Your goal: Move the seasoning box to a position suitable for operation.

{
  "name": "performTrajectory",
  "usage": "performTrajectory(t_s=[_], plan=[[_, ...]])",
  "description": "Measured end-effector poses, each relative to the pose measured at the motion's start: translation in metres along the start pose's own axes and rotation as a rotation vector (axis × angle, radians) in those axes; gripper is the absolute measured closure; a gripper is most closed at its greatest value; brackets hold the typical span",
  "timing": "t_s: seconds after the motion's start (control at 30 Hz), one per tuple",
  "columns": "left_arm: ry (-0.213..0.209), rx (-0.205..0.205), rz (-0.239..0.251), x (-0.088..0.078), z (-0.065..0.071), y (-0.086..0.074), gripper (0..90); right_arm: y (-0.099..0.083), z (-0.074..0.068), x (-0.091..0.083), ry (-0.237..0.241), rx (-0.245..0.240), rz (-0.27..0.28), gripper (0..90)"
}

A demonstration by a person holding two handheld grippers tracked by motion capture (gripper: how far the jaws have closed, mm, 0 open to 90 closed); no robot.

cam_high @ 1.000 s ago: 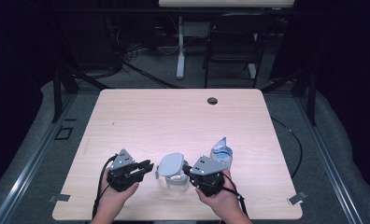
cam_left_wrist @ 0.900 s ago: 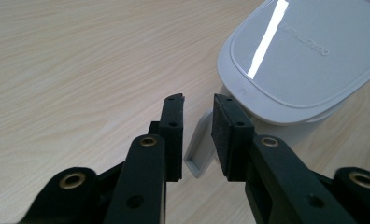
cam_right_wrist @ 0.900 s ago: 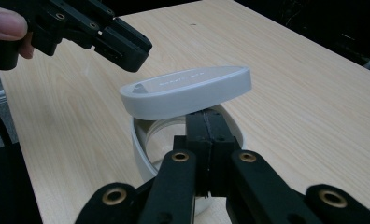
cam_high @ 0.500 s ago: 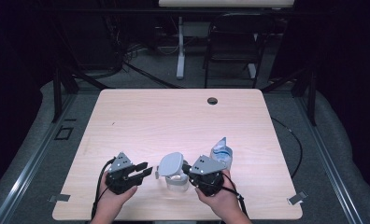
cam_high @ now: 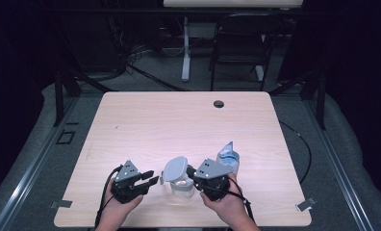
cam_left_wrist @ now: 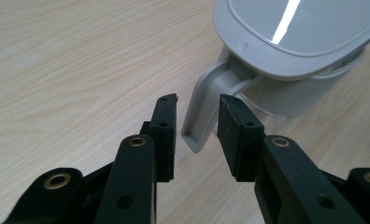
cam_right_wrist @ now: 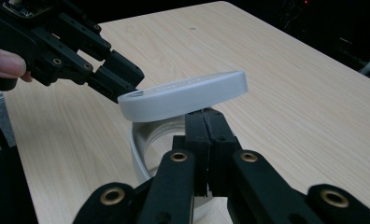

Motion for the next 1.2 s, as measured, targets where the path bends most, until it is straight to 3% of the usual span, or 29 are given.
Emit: performTrajectory(t_s=[0.33,0.63,0.67,0.83,1.0,1.2], plan=[[-0.016,-0.005,-0.006,0.006,0.004,-0.002,69.7,0.002,0.000,-0.001,0.004,0.005,0.002,89.3],[-0.031,0.026,-0.021,0.011,0.008,-0.001,71.2,0.004,0.000,-0.002,0.003,0.006,0.003,89.2],[-0.034,0.014,-0.020,0.013,0.009,-0.001,71.3,0.004,0.000,-0.002,0.004,0.006,0.002,89.0],[-0.033,0.044,-0.044,0.019,0.012,-0.001,74.7,0.004,0.000,-0.002,0.004,0.004,0.003,89.0],[-0.037,0.029,-0.043,0.017,0.010,-0.003,80.4,0.007,-0.002,-0.002,0.006,0.001,0.008,89.0],[-0.036,0.032,-0.047,0.017,0.010,-0.003,81.3,0.010,-0.005,0.000,0.010,-0.003,0.015,89.0]])
Point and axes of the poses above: each handheld gripper's, and its own axes: x roughly forward along the jaws, y roughly out of its top, z roughly to its right, the point moved 4 cm from there along x, roughly forward along the jaws, and after that the axes turned 14 degrees about x, right-handed, at the moved point
